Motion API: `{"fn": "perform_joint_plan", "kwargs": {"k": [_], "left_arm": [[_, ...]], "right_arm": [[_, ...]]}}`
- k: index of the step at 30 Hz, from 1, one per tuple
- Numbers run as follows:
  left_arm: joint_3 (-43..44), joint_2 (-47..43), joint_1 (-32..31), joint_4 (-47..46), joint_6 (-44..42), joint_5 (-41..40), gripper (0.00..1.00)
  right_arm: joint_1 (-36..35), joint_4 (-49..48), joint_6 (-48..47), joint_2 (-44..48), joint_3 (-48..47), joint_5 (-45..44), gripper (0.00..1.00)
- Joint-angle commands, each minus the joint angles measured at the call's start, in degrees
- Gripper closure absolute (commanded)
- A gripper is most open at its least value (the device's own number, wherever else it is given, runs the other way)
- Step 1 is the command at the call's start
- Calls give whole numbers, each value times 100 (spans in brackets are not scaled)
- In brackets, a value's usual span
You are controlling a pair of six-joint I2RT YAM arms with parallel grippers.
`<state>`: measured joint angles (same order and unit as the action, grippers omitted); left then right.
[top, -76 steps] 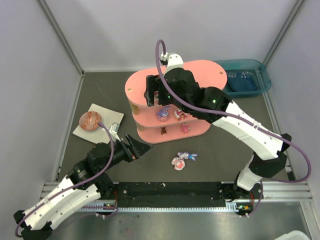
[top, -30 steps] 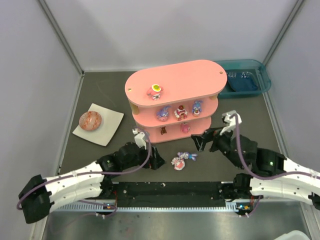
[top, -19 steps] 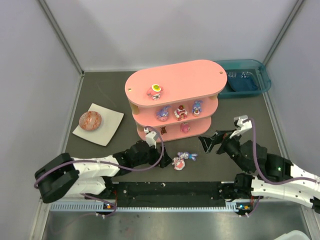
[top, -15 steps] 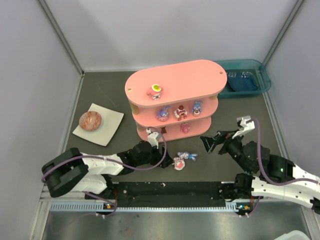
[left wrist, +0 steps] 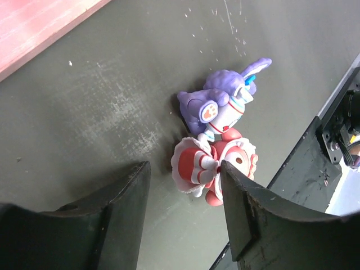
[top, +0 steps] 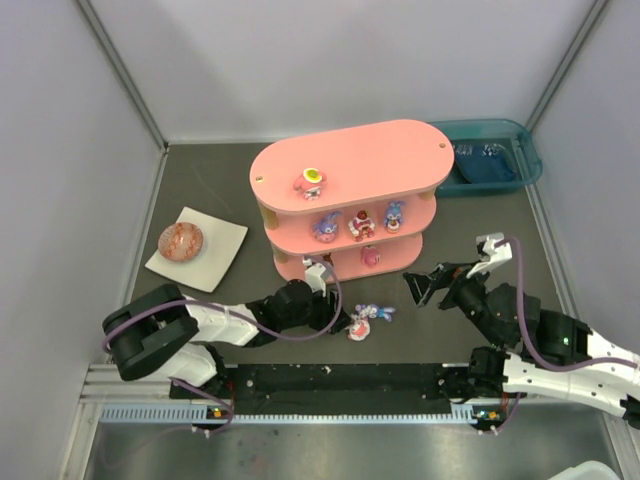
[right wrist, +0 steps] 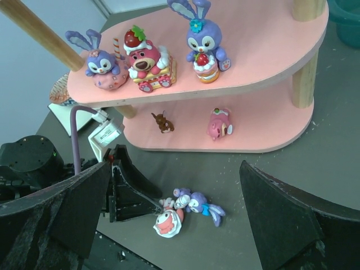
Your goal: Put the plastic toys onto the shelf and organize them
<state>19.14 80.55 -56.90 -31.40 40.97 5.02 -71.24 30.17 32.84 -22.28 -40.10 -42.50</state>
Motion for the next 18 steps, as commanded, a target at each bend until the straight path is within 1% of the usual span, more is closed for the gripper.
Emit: {"fn": "perform_joint_plan", "kwargs": {"k": [1,6,10,12,13,16,17,18], "left_arm": [[257,188,22,-437,-45,87,44],[336,382,22,-516,-45,131,48],[380,479,22,-604,-28,228,59],[372,496,22,-622,-1,280,61],[354,496,22,-639,-1,298,67],[301,479,22,-657,51,360,81],[284,453,22,-666,77,377,91],[240,435,22,-666,95,403,96]], "right_arm": [[-30,33,38,57,-42,-109,2],[-30,76,47,66,-51,-118,2],[-30,94,21,84,-42,-127,2],[-30,103,21,84,-33,-144,2],[-39,103,38,92,-33,-153,2],[-30,111,56,110,-16,-180,2],[-30,103,56,119,-7,-180,2],[-30,94,56,110,-7,-188,2]]}}
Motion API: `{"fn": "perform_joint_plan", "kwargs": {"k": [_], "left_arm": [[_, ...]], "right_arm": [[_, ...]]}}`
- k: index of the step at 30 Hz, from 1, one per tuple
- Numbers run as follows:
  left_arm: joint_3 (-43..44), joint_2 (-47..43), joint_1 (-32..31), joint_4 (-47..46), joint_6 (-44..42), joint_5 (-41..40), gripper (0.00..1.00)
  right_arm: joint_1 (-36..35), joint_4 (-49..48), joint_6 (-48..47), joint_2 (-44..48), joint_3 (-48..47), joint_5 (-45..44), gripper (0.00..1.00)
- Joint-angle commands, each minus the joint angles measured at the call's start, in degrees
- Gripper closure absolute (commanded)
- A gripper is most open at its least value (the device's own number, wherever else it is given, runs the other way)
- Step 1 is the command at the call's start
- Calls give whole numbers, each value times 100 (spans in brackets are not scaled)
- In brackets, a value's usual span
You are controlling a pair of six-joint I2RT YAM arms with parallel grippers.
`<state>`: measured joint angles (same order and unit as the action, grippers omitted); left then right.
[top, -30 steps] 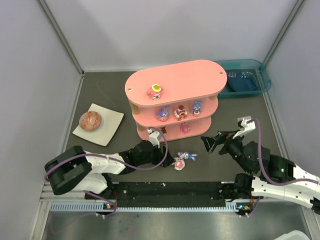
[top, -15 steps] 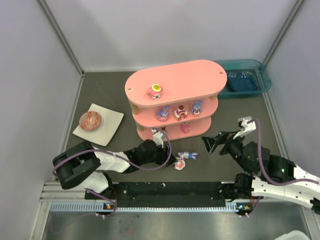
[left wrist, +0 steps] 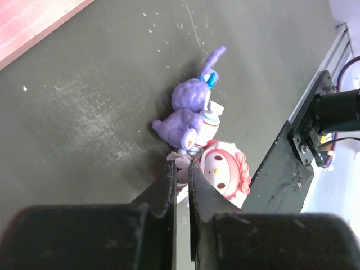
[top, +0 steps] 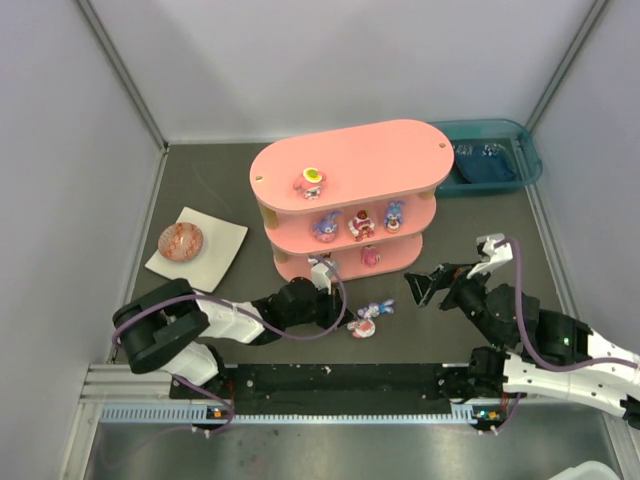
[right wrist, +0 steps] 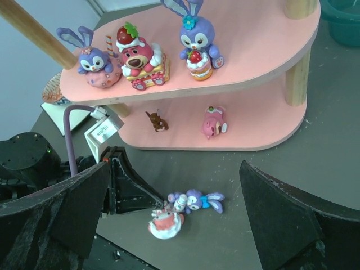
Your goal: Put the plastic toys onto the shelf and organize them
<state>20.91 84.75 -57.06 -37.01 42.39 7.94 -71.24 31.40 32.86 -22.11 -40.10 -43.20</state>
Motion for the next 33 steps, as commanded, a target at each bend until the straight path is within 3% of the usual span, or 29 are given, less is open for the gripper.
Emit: {"fn": "perform_joint_plan", "kwargs": {"k": [1,10,17,23,27,33], "left_arm": [[37,-11,37,-104,-29,128,100],[-368,-933,-60,273,269,-20,100],[-509,-3302,-639,2003,428,-1715,100],[-421,-4834,-1079,3260,595,-3131,100],[-175,-5135,-1325,3631,604,-3615,100],[54,-5170,-1668,3675,595,-4108,100]], "right_arm": [[-30,-20,54,101,-7,-136,2],[-30,-20,45,23,-51,-163,2],[-30,-20,1027,-530,-156,65,2],[-344,-423,1864,-1681,-253,620,1],[-890,-1091,1873,-2043,-244,207,1],[-927,-2251,2478,-1859,256,374,1]]}}
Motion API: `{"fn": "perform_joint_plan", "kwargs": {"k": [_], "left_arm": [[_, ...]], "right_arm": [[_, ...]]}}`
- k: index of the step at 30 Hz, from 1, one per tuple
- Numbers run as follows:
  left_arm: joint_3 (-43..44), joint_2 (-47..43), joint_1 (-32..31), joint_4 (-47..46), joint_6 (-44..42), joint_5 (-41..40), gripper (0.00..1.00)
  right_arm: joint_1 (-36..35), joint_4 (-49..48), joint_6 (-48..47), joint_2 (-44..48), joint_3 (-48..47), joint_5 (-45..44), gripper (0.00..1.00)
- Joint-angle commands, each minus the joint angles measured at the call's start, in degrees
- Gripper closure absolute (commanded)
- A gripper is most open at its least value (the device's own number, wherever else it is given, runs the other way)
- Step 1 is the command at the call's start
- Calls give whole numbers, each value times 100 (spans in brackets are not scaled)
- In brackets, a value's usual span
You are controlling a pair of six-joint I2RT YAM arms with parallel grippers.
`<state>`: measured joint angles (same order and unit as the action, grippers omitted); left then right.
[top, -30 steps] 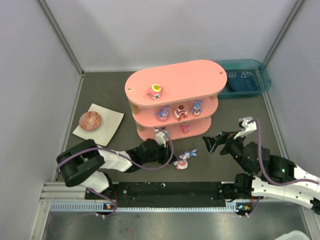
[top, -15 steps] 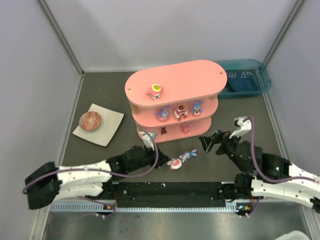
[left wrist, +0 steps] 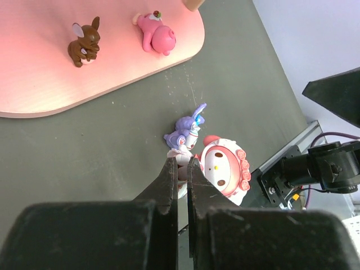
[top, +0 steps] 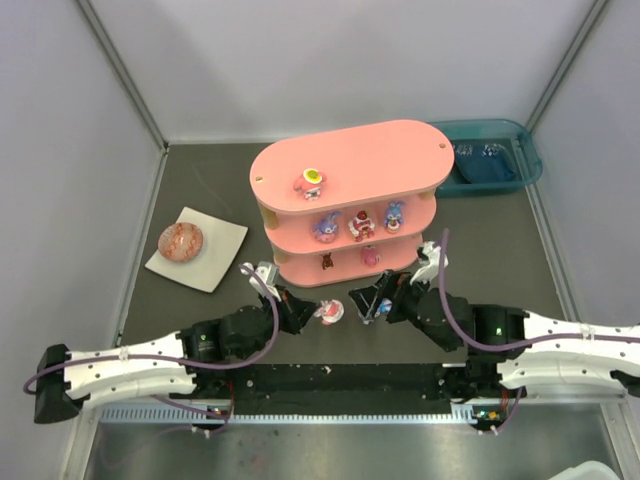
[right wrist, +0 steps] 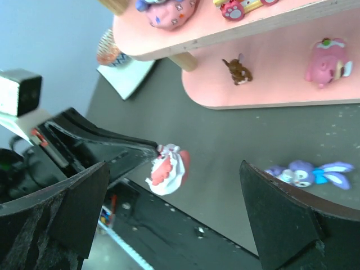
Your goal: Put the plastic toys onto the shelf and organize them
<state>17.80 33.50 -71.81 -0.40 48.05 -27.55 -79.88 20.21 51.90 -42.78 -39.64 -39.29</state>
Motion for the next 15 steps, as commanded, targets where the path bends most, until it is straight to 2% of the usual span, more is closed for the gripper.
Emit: {"fn": "perform_joint_plan", "kwargs": {"k": [1,4,7,10,15], "left_arm": [[390,-27,-228,14,20,-672,100],[505,8,-368,14,-6,-822,100],[689,87,-421,14,-76,-936,100],[821,157,-456,23,-138,-989,100],[971,227,-483,14,-270,-1024,100]], "right_arm": [[-54,-1150,663,235,237,-44,1],[-54,-835,1172,87,80,-18,2],[-54,-580,1515,-203,-26,158,8],[-54,-623,1797,-353,61,211,16],[-54,-772,1955,-458,140,114,34]]}}
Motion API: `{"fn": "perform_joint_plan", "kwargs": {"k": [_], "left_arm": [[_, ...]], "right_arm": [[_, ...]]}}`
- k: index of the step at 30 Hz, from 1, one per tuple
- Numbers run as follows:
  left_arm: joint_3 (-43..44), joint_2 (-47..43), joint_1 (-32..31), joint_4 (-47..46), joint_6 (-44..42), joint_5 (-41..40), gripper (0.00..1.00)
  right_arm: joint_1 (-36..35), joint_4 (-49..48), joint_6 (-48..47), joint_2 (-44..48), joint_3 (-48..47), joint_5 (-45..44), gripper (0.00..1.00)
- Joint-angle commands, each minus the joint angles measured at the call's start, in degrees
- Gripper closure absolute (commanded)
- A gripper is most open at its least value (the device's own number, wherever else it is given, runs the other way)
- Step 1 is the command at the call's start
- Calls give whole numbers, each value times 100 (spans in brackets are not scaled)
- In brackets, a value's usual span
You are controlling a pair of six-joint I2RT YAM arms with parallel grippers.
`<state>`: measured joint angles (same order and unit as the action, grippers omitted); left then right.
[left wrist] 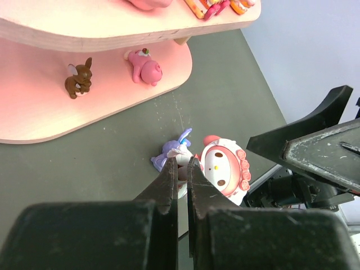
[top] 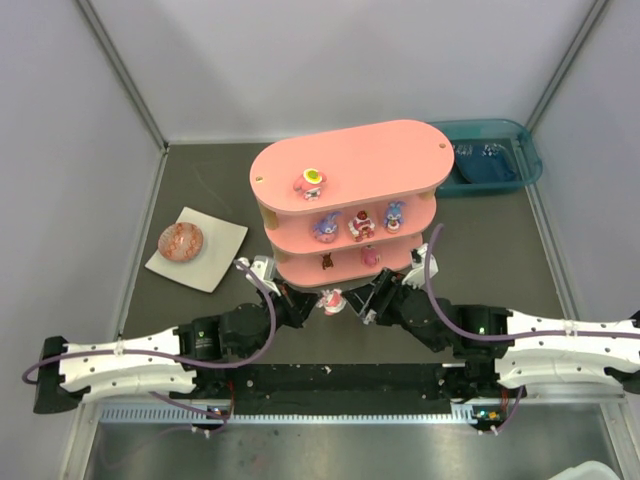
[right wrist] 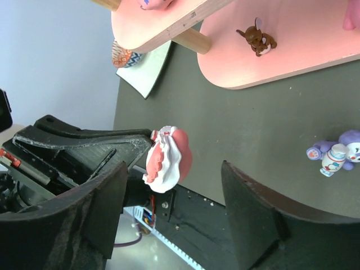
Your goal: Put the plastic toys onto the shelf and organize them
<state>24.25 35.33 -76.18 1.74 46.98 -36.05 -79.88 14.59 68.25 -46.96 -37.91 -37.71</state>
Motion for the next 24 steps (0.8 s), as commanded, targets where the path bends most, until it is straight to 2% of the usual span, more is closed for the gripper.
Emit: {"fn": "perform_joint_plan", "kwargs": {"k": [1,19,24], "left_arm": [[326,70,-55,-200,-163,-165,100],[458,150,-81,-490,-260,-7,100],[493,70,-81,-490,-286,2,100]], "right_arm": [[-63,-246,321,-59,-32,-52,35],[-63,-755,435,-375,135,220,30],[-54,-861,470,-402,231,230,39]]}}
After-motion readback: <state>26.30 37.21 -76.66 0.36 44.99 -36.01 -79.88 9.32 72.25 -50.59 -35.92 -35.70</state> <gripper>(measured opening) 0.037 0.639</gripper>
